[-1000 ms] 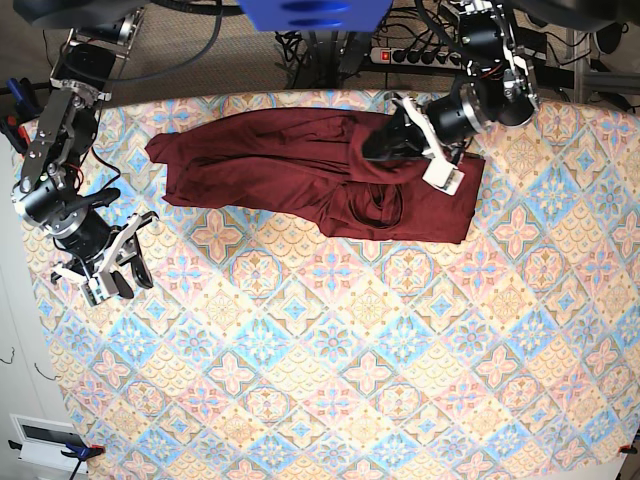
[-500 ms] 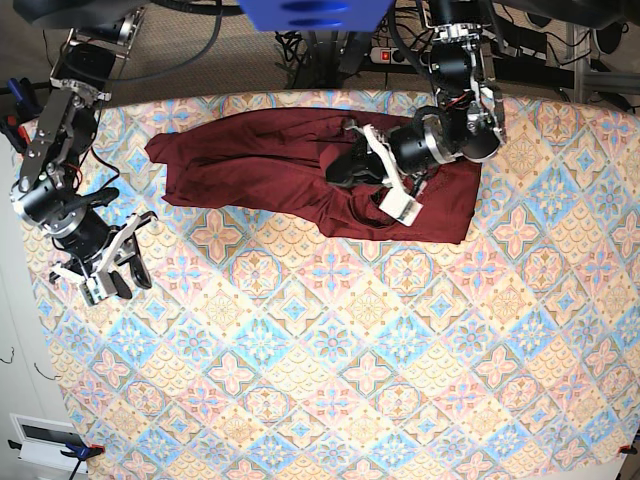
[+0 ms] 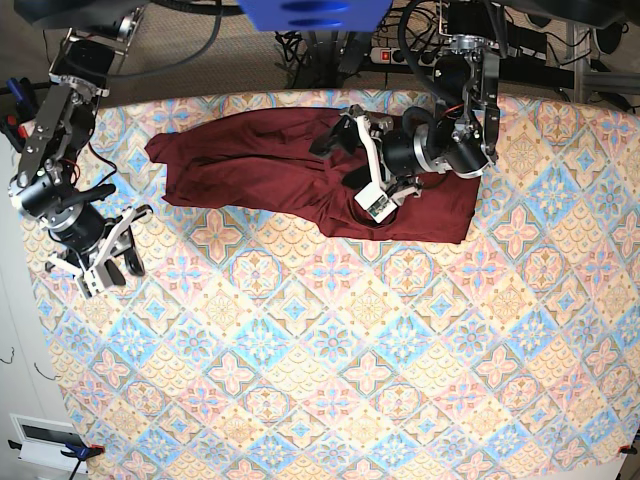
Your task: Layout the t-shirt on the table in an organized manner, then fold the t-shirt properly
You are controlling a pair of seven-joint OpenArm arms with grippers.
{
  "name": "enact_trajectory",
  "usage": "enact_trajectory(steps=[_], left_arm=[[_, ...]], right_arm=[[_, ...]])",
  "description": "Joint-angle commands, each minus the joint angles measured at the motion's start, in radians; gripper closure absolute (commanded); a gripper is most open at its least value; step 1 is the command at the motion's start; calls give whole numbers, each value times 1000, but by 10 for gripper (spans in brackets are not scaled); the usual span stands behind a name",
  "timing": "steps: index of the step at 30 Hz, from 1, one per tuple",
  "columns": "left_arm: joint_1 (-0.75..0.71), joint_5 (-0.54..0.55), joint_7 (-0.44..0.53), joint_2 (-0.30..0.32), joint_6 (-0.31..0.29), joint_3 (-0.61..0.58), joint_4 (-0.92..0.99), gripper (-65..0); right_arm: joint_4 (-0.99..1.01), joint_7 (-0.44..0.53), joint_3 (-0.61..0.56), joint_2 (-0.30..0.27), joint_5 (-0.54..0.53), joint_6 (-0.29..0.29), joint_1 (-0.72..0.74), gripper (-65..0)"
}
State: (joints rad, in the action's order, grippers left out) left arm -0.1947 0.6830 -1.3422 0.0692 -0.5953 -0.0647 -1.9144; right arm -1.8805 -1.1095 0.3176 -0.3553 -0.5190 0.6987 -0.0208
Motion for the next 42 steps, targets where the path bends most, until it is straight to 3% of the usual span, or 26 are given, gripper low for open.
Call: enact_trajectory(steps=[1, 4, 8, 12, 18, 26, 37, 42], left_arm=[[13, 28, 27, -1, -2, 13, -36, -469], [11, 30, 27, -1, -4, 68, -44, -469], [11, 51, 28, 7, -4, 162, -46, -469], [10, 154, 28, 86, -2, 266, -43, -469], [-12, 223, 28, 185, -1, 351, -41, -469], [-16, 217, 22, 203, -1, 389, -41, -469], [-15, 217, 27, 203, -1, 388, 8, -469], [-15, 217, 27, 203, -1, 389, 14, -469]], right_arm=[[-15, 19, 8, -18, -11, -1, 2, -198], [-14, 15, 5, -18, -8, -1, -43, -198], [-14, 15, 4, -17, 79, -1, -98, -197], [-6, 13, 1, -15, 138, -1, -159, -217], [114, 1, -1, -15, 133, -1, -181, -332], [287, -53, -27, -15, -82, -1, -173, -342], [362, -50, -62, -14, -105, -1, -172, -342], [362, -51, -59, -14, -266, -1, -172, -342]])
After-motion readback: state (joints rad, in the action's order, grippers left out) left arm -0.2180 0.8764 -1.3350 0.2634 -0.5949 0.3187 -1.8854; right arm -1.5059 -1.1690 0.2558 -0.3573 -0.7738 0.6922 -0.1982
